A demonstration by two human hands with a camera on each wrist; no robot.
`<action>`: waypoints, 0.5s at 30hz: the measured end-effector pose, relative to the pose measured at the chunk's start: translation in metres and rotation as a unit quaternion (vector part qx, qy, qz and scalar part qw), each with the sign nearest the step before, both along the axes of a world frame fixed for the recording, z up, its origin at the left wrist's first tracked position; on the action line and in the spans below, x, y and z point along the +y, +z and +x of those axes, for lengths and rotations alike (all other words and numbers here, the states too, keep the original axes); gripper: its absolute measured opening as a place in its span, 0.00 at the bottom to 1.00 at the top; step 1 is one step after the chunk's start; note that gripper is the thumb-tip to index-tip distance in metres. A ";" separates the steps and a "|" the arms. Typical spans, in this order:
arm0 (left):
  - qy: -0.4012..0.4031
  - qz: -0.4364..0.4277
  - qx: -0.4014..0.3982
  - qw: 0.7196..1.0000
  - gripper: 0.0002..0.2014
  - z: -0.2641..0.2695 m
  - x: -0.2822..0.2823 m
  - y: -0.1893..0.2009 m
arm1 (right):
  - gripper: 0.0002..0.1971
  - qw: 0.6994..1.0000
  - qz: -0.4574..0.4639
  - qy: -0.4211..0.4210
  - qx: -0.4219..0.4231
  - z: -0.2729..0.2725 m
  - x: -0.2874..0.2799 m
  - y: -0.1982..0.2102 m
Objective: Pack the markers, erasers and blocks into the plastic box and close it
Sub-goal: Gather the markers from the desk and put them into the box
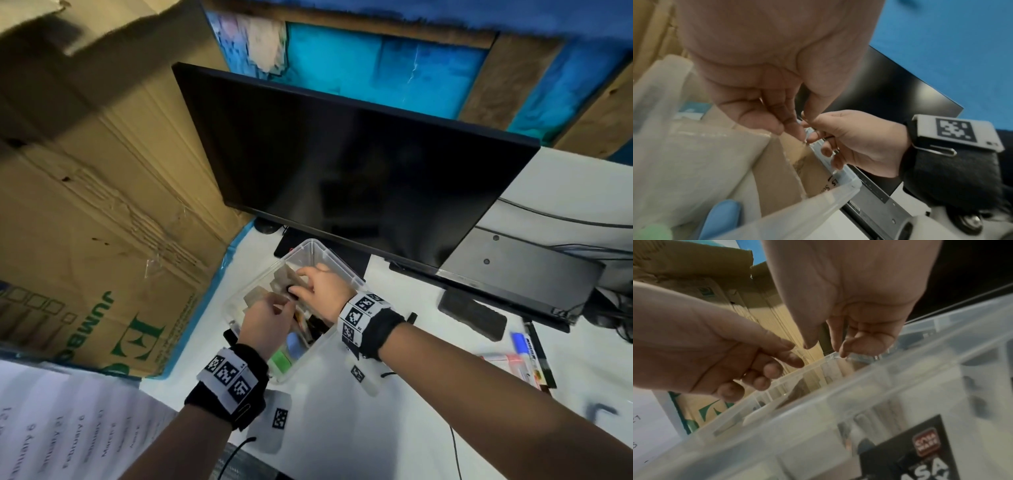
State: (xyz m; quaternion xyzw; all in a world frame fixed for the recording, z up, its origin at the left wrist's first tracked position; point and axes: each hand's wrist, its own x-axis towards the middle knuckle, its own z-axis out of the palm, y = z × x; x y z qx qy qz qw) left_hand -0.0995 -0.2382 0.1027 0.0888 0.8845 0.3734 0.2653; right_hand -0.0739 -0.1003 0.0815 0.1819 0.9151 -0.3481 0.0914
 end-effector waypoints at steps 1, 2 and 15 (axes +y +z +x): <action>-0.009 0.003 0.012 1.000 0.10 0.000 0.000 0.003 | 0.23 1.000 0.004 0.000 0.009 0.004 0.003 0.001; -0.018 0.007 0.023 1.000 0.10 0.001 0.001 0.006 | 0.22 1.000 0.007 0.000 0.015 0.009 0.007 0.004; -0.179 0.088 0.014 0.980 0.11 0.068 0.092 -0.017 | 0.17 0.973 0.044 -0.220 -0.054 0.165 0.127 -0.033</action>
